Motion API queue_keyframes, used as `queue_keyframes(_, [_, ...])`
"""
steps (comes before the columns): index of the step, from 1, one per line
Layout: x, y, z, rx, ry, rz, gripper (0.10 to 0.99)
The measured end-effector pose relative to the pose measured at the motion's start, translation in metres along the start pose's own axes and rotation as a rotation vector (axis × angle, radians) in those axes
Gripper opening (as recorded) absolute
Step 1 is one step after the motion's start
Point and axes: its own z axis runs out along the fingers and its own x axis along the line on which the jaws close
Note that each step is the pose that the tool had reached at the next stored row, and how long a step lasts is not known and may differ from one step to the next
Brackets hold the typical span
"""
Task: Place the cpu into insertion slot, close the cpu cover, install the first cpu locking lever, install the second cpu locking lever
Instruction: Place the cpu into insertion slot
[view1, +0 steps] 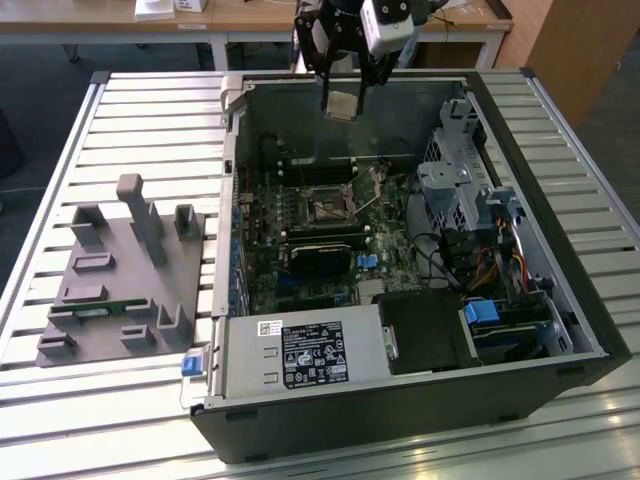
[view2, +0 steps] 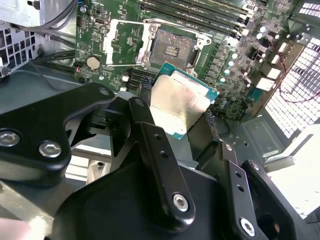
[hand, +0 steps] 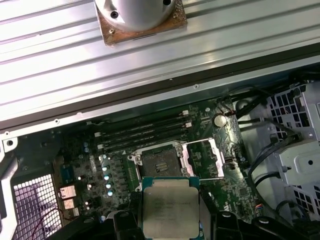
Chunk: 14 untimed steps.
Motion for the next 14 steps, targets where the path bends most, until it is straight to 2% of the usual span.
queue_keyframes(14, [0.0,0.0,0.0002,-0.001,-0.0038,0.042,0.537])
